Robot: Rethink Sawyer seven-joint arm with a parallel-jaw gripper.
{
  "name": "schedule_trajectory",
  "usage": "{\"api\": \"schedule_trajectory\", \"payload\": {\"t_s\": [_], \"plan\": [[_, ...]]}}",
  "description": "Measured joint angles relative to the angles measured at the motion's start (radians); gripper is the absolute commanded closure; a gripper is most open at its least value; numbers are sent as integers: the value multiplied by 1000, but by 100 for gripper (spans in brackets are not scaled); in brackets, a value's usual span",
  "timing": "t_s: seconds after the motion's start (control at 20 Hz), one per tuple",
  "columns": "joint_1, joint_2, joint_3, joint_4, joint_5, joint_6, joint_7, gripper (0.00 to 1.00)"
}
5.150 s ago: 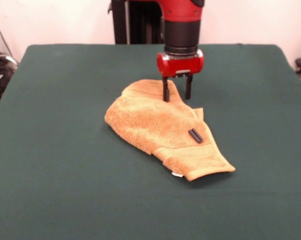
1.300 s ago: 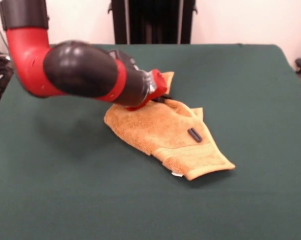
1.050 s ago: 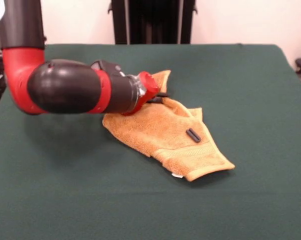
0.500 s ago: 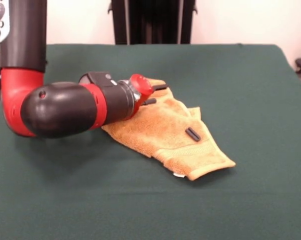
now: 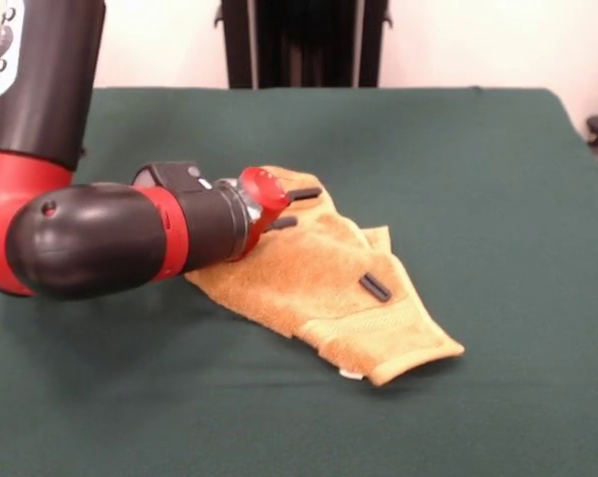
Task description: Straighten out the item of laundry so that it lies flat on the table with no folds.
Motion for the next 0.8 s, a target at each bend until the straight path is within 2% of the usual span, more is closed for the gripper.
{"api": "schedule_trajectory", "payload": {"t_s": [0.2,0.65,0.8], "plan": [[22,-17,0,-36,-21,-17,0,0],[30,-101,6,-50,-44,-227,0,0],[27,-99,17,-81,-45,-245,0,0]]}}
